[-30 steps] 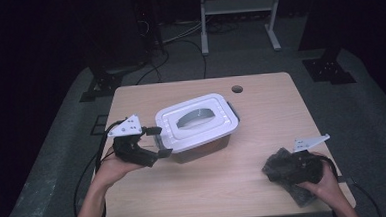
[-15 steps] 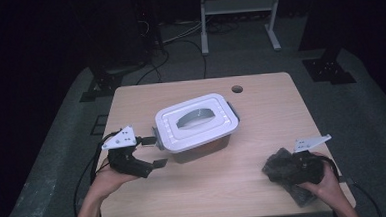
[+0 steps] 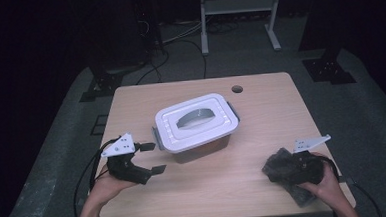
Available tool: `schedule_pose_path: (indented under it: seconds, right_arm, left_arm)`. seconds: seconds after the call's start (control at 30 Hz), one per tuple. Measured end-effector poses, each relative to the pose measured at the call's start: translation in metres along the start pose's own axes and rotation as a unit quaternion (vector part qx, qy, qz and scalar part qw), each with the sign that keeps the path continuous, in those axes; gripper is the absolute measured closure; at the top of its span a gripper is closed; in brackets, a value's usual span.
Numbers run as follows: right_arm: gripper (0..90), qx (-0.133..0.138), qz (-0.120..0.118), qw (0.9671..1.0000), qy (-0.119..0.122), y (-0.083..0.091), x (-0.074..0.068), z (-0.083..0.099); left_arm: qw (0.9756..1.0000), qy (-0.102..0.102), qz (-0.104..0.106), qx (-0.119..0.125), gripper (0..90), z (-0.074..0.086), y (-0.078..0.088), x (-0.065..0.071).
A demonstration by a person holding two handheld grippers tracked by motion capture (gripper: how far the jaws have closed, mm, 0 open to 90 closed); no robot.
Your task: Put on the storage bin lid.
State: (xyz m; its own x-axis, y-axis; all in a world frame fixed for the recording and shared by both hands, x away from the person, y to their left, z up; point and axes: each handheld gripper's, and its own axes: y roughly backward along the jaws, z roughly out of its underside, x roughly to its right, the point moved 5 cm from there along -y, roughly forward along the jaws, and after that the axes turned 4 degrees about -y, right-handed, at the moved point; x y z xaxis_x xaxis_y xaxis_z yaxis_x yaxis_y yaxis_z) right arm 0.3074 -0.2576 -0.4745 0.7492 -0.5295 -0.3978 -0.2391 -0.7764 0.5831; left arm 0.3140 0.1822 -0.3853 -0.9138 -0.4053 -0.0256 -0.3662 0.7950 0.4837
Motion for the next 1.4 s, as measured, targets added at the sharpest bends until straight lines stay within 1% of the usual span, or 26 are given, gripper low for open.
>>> schedule_pose_path:
  seconds: [0.23,0.3,0.47,0.57,0.87,0.97,1.23,1.4]
  right_arm:
    - [28.6,-0.002,0.0,1.0,-0.001,-0.001,0.0,0.001]
    - [28.6,-0.002,0.0,1.0,-0.001,-0.001,0.0,0.001]
    - [28.6,-0.003,0.001,1.0,-0.001,-0.001,0.0,0.001]
    - [28.6,-0.003,0.001,1.0,-0.001,-0.001,0.0,0.001]
    - [28.6,-0.001,0.001,1.0,-0.001,0.0,0.0,0.001]
    - [28.6,-0.003,0.001,1.0,-0.001,0.0,0.0,0.001]
    - [28.6,-0.003,0.001,1.0,-0.001,0.0,0.0,0.002]
    - [28.6,-0.003,0.001,1.0,-0.001,-0.001,-0.001,0.002]
  left_arm:
    - [1.0,0.006,-0.002,0.003,16.0,0.008,0.0,0.001]
    - [1.0,0.005,-0.004,-0.002,16.0,0.011,0.0,0.002]
    - [0.9999,0.013,-0.004,0.005,15.9,0.019,0.001,0.002]
    - [0.9999,0.014,-0.008,0.004,15.8,0.023,0.002,0.003]
    - [0.9997,0.022,-0.009,0.002,14.8,0.038,0.001,0.005]
    - [0.9997,0.02,-0.015,0.002,14.8,0.042,0.001,0.004]
    - [0.9992,0.031,-0.024,0.007,13.6,0.053,0.002,0.004]
    - [0.999,0.034,-0.029,0.0,12.2,0.061,0.001,0.003]
